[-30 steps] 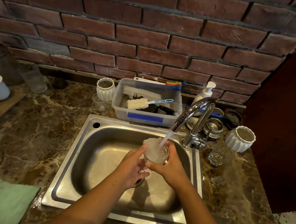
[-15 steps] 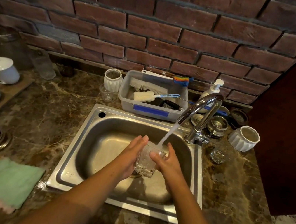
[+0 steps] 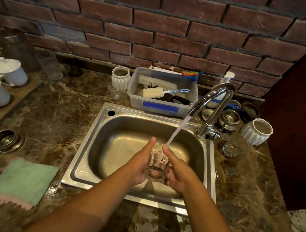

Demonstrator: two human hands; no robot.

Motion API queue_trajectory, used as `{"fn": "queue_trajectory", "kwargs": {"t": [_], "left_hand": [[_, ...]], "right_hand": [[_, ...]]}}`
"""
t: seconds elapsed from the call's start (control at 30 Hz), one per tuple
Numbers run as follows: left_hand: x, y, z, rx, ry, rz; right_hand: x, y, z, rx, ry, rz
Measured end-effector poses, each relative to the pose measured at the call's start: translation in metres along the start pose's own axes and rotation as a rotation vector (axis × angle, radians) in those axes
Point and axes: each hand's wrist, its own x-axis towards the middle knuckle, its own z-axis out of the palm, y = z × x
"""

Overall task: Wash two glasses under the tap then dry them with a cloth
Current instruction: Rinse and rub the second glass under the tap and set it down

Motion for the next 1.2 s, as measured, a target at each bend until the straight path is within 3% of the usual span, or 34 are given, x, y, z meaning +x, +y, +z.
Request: {"fn": "queue_trajectory", "kwargs": {"t": [0.3,0.8,1.2], "left_hand": [[-0.018,-0.017,0.005,-0.109,0.001,-0.071],[-0.034,-0.019,0.005,-0.105,0.019,-0.033],[-0.052,-0.015,0.021,-0.335,-0.027,0.076]], "right_hand": [[-0.006,0.018,-0.001,-0.027,-0.018,0.11],[-0.03,0.014,0.007,-0.054,0.011,0.052],[-0.067,-0.018,0.013,-0.47,0.065,-0.48]]}}
